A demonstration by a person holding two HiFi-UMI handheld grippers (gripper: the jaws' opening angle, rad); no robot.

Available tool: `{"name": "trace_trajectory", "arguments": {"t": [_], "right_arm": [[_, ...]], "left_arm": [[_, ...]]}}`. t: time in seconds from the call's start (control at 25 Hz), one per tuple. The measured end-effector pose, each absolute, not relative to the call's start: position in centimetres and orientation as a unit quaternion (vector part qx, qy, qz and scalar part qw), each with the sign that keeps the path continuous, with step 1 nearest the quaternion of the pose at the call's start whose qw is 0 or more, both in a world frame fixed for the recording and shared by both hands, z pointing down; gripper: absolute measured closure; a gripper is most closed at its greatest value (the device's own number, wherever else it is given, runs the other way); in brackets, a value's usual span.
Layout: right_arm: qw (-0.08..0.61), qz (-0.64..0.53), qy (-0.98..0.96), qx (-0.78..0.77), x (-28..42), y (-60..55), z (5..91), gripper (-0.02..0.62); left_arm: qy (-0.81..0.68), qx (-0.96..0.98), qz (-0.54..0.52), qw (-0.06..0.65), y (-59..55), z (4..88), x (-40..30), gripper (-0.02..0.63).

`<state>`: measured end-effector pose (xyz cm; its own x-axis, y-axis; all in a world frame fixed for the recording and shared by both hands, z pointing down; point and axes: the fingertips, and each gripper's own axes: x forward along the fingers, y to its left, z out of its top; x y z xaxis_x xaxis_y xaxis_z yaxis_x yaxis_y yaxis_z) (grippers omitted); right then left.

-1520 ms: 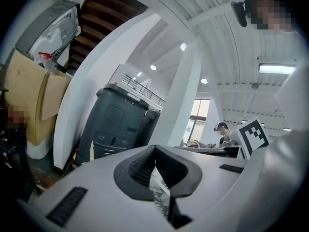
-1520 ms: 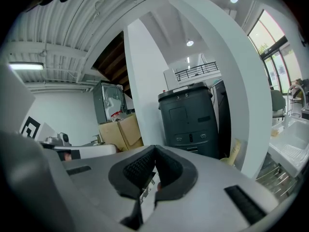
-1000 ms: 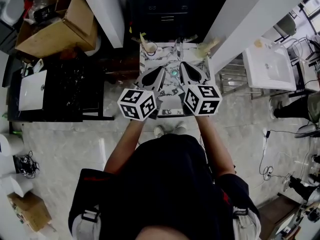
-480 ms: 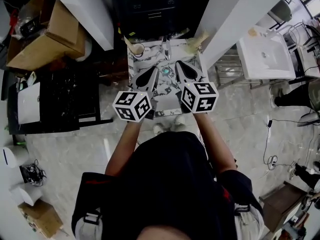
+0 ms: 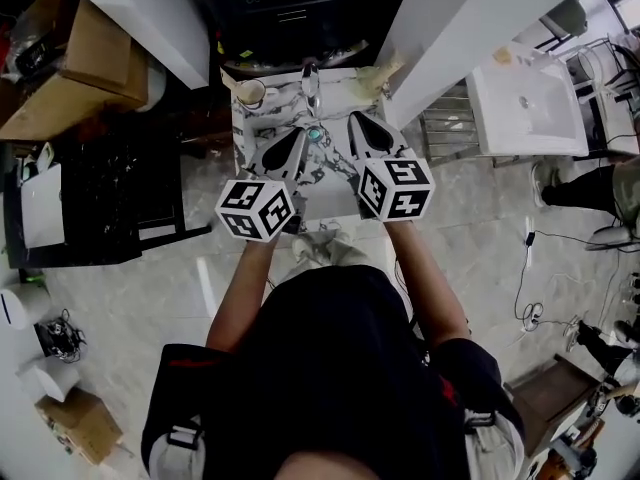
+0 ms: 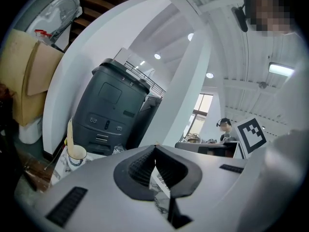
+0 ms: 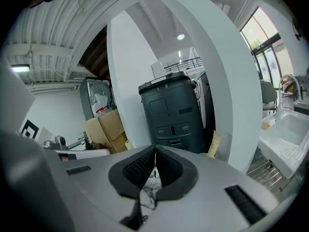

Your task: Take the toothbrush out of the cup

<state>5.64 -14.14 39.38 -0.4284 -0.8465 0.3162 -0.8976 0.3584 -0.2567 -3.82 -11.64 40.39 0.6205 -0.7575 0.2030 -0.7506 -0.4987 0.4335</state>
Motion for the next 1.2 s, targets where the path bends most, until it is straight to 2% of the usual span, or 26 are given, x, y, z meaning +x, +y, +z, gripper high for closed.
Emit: {"name": "trace_trajectory", "arguments": {"t": [0.28,0.52,1.2], "right_arm": [[0.069,0.208,-0.822,0.525,7.8,-16.1,41.6,0.561],[0.099,0.213,-0.821,0.52,9.4,-17.8,43.8,0.561],[0.108,0.28,-0.799,0.52,13.3,-21.2,50.3,0.558]], "left_arm": [[-0.461,0.851,-0.003,0.251,-13.6,42.3,-3.1,0.595],[-0.454,0.85,0.019,0.265,-14.8,44.8,-1.4,0.595],[-0.434,0.852,0.057,0.288,-17.6,50.0,3.5,0.595]]}}
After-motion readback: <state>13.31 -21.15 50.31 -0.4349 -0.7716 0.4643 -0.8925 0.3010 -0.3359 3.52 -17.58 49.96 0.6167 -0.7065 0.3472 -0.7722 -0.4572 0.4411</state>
